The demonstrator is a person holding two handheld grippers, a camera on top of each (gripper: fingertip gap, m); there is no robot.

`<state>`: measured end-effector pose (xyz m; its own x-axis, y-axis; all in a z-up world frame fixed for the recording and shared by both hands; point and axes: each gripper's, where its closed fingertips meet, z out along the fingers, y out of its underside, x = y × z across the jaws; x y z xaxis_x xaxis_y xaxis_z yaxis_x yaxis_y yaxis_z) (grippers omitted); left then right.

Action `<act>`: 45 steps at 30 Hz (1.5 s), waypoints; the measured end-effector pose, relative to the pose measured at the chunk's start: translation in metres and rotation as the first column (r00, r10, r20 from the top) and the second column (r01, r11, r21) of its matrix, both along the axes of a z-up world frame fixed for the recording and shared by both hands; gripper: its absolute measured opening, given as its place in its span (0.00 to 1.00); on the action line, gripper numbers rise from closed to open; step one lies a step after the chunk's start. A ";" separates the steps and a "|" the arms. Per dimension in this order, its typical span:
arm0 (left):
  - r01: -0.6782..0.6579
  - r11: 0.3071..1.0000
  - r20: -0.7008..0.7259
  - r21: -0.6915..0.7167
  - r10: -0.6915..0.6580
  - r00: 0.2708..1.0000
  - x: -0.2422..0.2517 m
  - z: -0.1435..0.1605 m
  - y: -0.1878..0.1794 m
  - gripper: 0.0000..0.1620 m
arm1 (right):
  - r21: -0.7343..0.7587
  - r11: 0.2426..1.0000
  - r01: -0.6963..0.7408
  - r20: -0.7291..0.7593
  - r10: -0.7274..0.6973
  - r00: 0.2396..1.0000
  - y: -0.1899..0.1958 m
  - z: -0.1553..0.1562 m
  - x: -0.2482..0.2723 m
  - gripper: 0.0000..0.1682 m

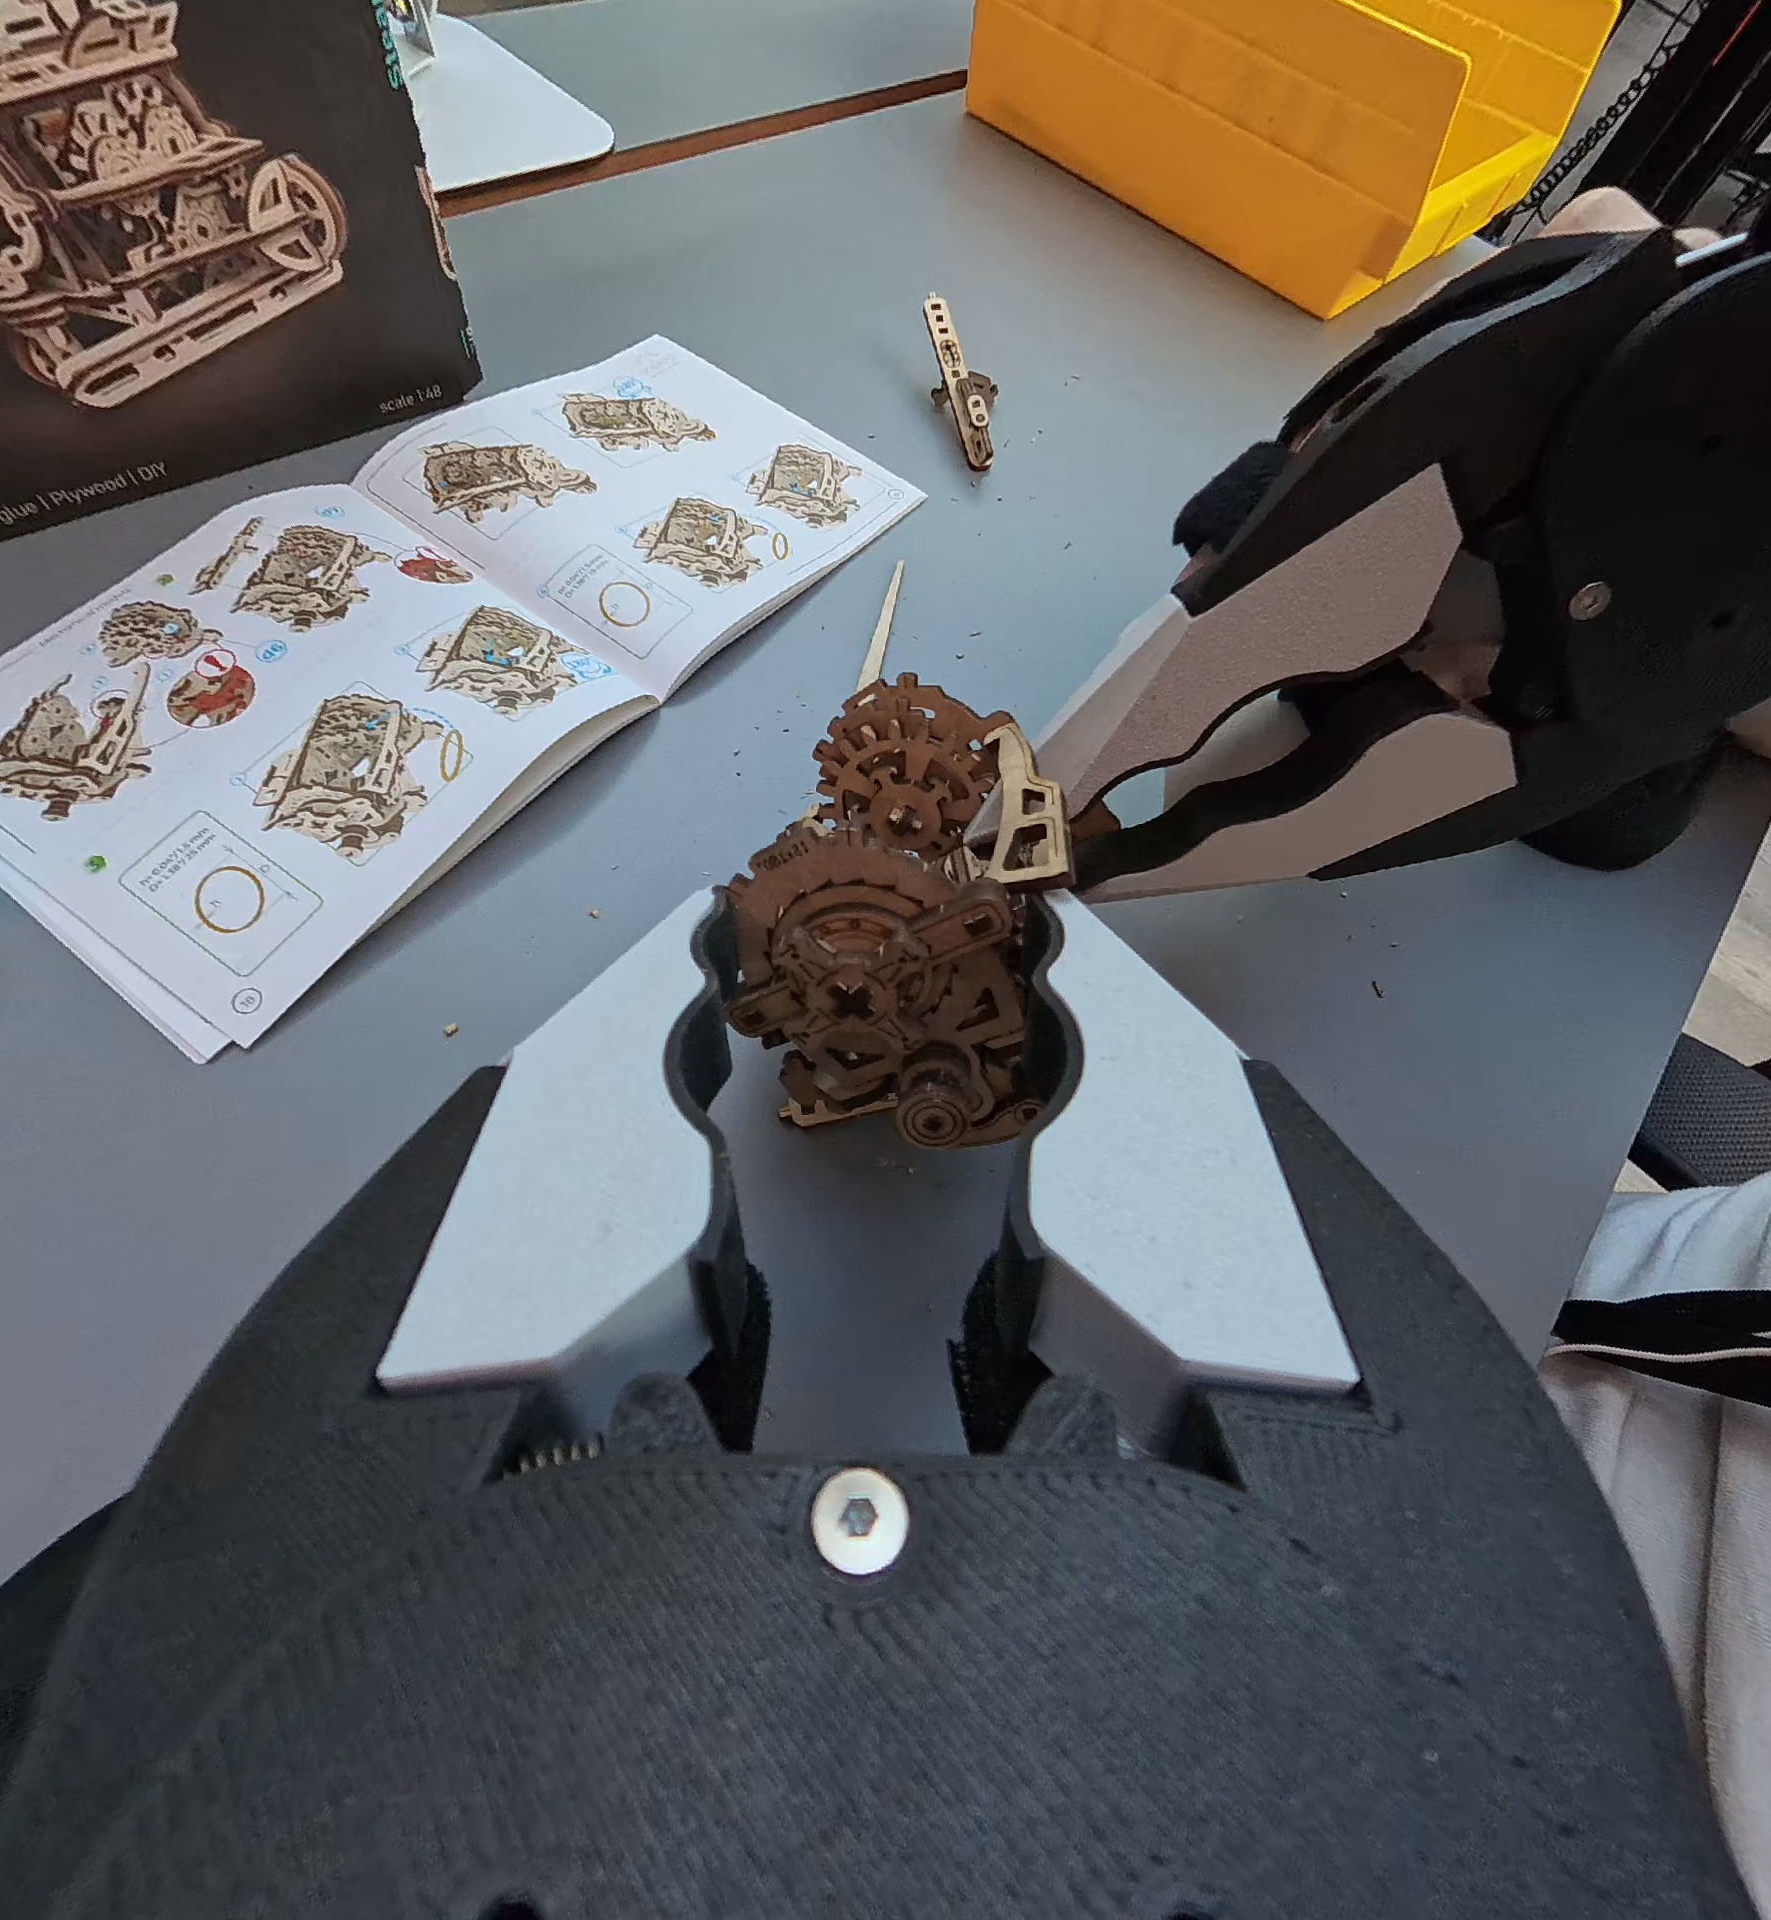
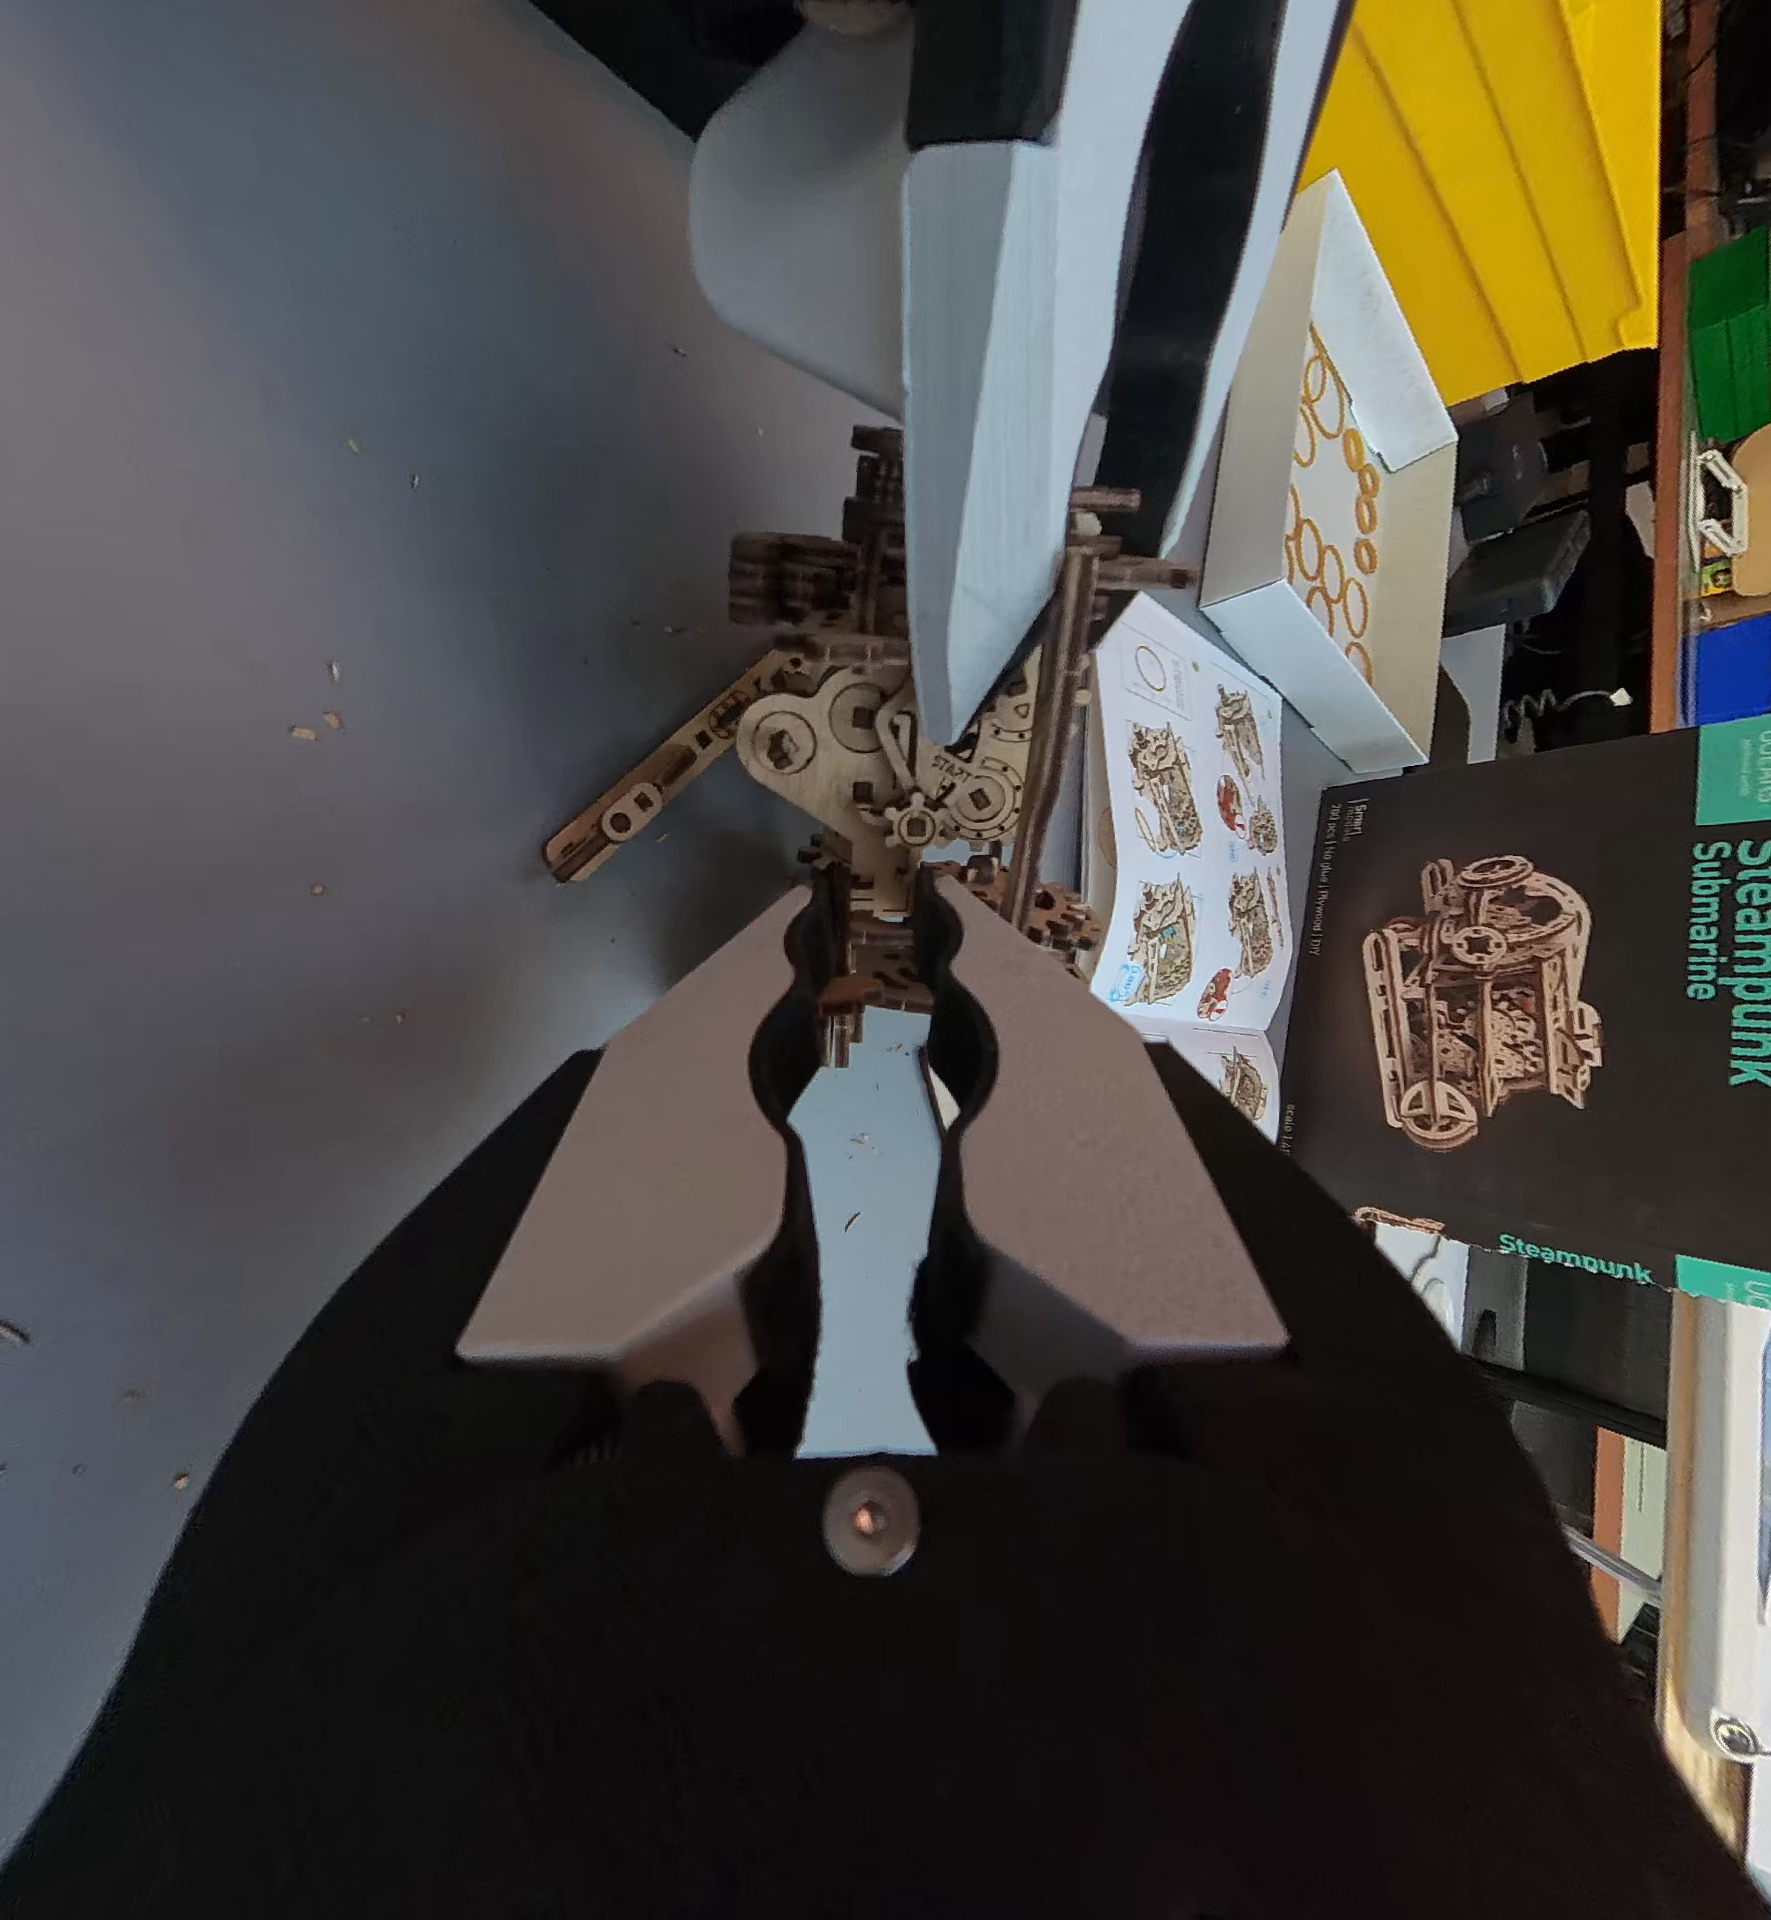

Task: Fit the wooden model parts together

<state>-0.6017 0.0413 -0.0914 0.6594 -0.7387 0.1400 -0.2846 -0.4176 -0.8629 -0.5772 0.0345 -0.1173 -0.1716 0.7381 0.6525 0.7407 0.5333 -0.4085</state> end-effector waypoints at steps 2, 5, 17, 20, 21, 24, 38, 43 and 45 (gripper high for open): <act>-0.001 1.000 -0.002 0.004 0.001 1.000 0.000 0.000 0.000 0.33 | 0.012 1.000 -0.019 0.018 0.019 1.000 -0.002 -0.001 0.001 0.12; 0.001 1.000 -0.010 0.004 -0.001 1.000 0.000 0.000 -0.001 0.33 | 0.022 0.999 -0.024 0.011 0.023 1.000 -0.004 -0.002 0.000 0.14; -0.002 1.000 -0.026 0.021 0.002 1.000 0.002 0.001 0.000 0.33 | 0.035 0.999 0.002 -0.013 -0.002 1.000 0.000 0.001 0.000 0.08; 0.001 1.000 -0.029 0.019 0.000 1.000 0.002 0.001 0.000 0.33 | 0.052 0.999 0.003 0.001 -0.003 1.000 0.000 0.000 0.001 0.08; 0.000 1.000 -0.030 0.019 0.000 1.000 0.002 0.001 0.000 0.33 | 0.050 0.999 0.007 -0.002 -0.007 1.000 0.000 0.001 0.000 0.08; -0.005 1.000 -0.029 0.015 0.006 1.000 0.000 0.001 0.000 0.33 | 0.011 1.000 0.024 -0.020 -0.024 1.000 0.000 0.001 -0.001 0.08; -0.040 0.999 0.010 -0.030 0.040 0.999 -0.006 -0.001 0.005 0.33 | 0.081 0.996 -0.028 -0.088 0.035 0.995 0.005 0.006 -0.005 0.11; -0.035 0.998 0.046 -0.052 0.037 0.998 -0.010 -0.001 0.005 0.33 | -0.002 0.994 -0.111 -0.154 0.110 0.982 -0.002 0.019 0.002 0.09; -0.024 0.999 0.046 -0.044 0.026 0.999 -0.010 -0.001 0.004 0.33 | -0.022 0.990 -0.138 -0.193 0.131 0.972 0.000 0.025 0.006 0.09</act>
